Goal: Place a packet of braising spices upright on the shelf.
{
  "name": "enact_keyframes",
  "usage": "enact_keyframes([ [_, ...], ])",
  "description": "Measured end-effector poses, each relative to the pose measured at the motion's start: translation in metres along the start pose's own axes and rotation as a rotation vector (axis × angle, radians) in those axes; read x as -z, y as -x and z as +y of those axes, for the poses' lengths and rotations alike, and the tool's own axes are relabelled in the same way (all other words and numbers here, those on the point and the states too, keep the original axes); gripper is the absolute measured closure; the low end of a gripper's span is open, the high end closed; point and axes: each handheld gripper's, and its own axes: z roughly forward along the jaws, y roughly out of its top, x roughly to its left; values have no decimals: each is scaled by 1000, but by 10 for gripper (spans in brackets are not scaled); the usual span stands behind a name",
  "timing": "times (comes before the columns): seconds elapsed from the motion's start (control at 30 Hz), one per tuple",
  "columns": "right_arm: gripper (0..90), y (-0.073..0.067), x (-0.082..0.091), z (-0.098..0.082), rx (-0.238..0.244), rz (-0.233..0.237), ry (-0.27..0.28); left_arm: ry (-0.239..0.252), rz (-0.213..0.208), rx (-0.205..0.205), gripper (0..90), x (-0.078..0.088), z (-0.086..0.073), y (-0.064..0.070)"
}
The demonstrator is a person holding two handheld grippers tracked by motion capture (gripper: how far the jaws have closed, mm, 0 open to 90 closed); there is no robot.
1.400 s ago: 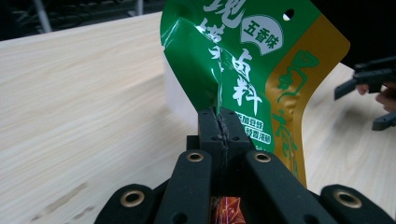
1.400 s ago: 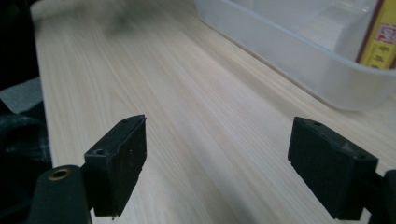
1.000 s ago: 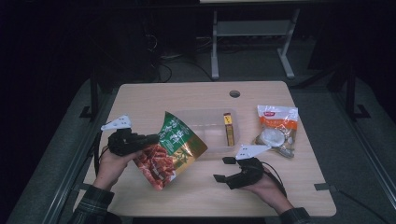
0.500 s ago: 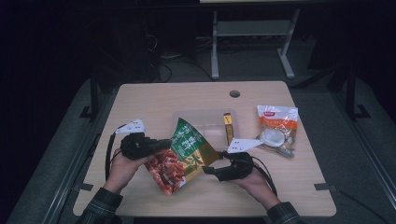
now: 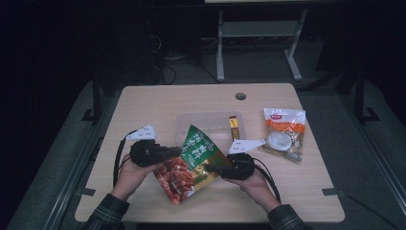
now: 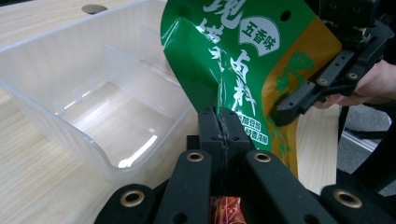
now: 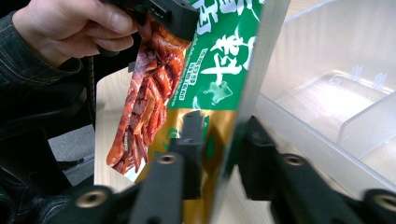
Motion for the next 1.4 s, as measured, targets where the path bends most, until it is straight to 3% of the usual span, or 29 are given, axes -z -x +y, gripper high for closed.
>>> enact_keyframes([
  [0.23,897,6,5,1,-24,32,0,10,-9,-5,899,-4,-1,2],
  [0.47,900,8,10,4,-5,48,-29,4,-27,-5,895,-7,-5,2],
  [0.8,900,7,17,10,77,63,-55,-43,-30,-36,839,-7,-9,-1],
  [0.93,900,4,18,13,118,72,-73,-36,-9,-29,782,-3,-11,-6],
  [0.97,900,3,19,13,126,70,-82,-37,-21,-22,766,-1,-12,-9],
  [1.13,900,0,19,16,171,70,-94,-48,11,-48,590,8,-17,-16],
  [1.23,900,-1,18,18,184,74,-98,-56,36,-61,492,14,-20,-18],
  [1.4,900,-3,19,22,194,88,-94,-85,53,-72,422,21,-30,-20],
])
